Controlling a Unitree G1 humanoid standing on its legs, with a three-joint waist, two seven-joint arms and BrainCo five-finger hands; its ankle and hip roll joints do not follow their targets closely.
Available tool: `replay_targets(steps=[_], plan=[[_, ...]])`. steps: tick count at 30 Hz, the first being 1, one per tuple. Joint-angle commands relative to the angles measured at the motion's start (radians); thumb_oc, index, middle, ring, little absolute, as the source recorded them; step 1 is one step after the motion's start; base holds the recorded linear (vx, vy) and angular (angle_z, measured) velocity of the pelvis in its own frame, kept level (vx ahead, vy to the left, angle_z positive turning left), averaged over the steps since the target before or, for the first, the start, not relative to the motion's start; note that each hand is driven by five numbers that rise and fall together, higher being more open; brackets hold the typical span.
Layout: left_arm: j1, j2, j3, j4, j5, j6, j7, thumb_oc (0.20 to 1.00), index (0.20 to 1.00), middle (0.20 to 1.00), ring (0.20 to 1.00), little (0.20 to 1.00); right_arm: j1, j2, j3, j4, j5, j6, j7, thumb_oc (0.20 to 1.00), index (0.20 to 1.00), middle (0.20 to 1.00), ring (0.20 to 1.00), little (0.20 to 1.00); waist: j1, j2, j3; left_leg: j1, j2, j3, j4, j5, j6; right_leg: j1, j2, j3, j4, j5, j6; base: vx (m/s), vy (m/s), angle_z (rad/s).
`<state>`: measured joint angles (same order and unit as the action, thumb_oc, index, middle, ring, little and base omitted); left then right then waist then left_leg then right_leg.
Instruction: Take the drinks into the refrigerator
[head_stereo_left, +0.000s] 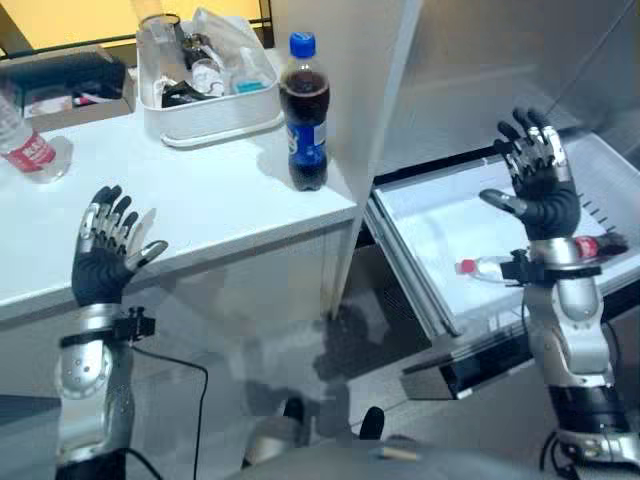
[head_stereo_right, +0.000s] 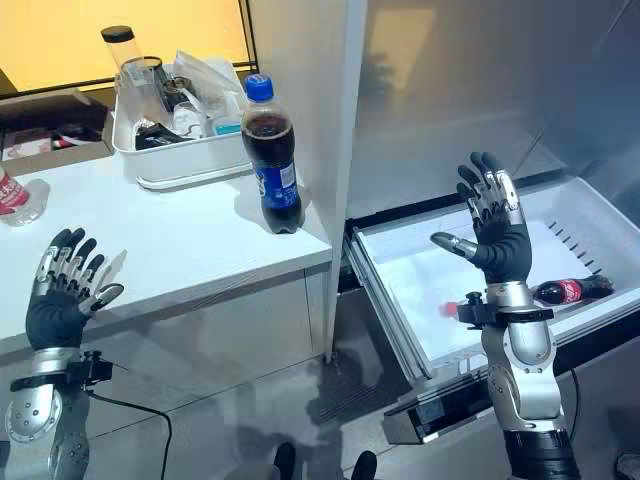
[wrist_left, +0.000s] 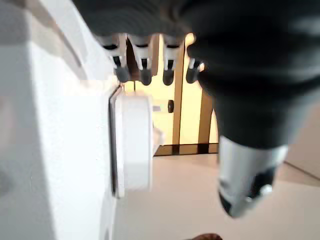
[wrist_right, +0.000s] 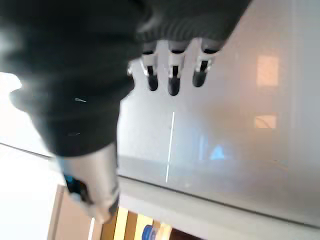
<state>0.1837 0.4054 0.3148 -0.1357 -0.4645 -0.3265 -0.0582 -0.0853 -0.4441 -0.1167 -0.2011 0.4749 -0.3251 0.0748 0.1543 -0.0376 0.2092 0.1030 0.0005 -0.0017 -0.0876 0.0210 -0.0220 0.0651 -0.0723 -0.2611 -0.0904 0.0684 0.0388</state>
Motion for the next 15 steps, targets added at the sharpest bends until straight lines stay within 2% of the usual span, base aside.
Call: replay_targets(steps=[1, 15], plan=[[-0.039, 0.032, 0.008, -0.02, 0.064, -0.065, 0.033, 1.0, 1.0, 1.0, 1.0, 1.0, -0.083, -0.002, 0.0, -0.072, 0.016, -0.032, -0.017, 1.0, 1.0, 1.0, 1.0, 1.0, -0.009, -0.021, -0.027, -0.014, 0.001, -0.013, 0.0, -0.036, -0.006, -0.005, -0.059, 0.009, 0.122, -0.048, 0.061, 0.19, 0.072, 0.37], [-0.095, 0.047, -0.036, 0.044, 0.115, -0.06, 0.081, 1.0, 1.0, 1.0, 1.0, 1.0, -0.085, 0.012, 0.039, -0.081, 0.012, -0.02, 0.0, 1.0, 1.0, 1.0, 1.0, 1.0, -0.037, -0.016, -0.033, 0.025, 0.009, 0.047, 0.003, -0.063, -0.002, -0.01, -0.046, 0.064, 0.145, -0.07, 0.062, 0.03, 0.015, -0.08]])
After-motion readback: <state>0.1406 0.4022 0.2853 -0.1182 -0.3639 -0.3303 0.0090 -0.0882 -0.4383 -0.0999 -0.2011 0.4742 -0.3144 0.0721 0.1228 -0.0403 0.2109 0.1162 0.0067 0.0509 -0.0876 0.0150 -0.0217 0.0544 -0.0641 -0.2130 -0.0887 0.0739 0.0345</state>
